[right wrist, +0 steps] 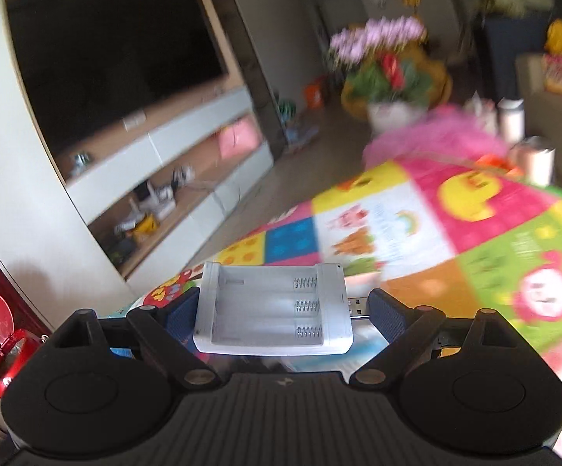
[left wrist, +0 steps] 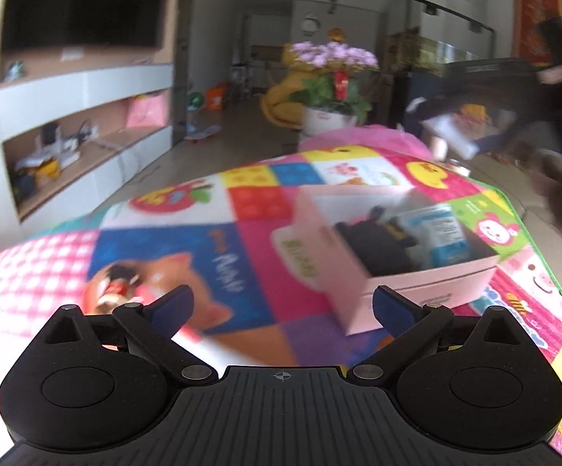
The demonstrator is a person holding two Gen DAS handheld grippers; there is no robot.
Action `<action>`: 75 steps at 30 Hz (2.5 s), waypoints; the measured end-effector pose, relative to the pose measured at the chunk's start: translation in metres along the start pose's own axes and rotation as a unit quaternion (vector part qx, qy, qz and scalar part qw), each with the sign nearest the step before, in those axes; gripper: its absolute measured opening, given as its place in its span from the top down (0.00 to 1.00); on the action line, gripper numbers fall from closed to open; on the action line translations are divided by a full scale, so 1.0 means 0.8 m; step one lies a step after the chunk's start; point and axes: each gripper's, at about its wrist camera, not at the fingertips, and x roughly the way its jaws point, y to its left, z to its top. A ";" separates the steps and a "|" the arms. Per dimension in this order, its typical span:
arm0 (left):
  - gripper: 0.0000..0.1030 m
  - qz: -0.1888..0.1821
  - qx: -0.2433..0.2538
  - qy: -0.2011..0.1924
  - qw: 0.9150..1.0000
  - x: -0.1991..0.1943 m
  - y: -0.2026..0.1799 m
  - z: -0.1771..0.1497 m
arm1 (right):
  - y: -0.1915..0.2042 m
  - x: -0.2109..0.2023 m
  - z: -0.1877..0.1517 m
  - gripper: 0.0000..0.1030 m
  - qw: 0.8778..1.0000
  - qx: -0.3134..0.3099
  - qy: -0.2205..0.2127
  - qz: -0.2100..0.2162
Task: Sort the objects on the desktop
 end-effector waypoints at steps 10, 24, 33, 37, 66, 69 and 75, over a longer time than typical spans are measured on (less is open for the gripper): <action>0.00 0.020 -0.072 0.023 0.997 -0.022 0.077 -0.043 | 0.008 0.062 -0.014 0.22 0.996 -0.038 0.046 -0.060; 0.00 0.017 -0.079 0.040 0.996 -0.016 0.072 -0.057 | -0.030 0.083 -0.061 0.57 0.994 0.039 0.096 -0.037; 0.00 0.092 -0.090 0.042 0.991 -0.031 0.111 -0.070 | 0.120 0.044 -0.090 0.47 0.985 -0.169 0.036 -0.025; 0.00 0.124 -0.097 0.028 0.987 -0.051 0.133 -0.073 | 0.206 0.074 -0.106 0.43 0.975 -0.181 0.105 0.073; 0.00 0.073 -0.077 0.046 0.993 -0.068 0.119 -0.091 | 0.249 0.042 -0.142 0.68 0.957 -0.144 0.200 0.149; 0.00 0.038 -0.054 0.057 0.996 -0.063 0.097 -0.097 | 0.217 0.026 -0.171 0.68 0.952 -0.130 0.237 0.141; 0.00 0.010 -0.019 0.086 0.996 -0.055 0.060 -0.111 | 0.198 0.012 -0.206 0.60 0.952 -0.162 0.225 0.127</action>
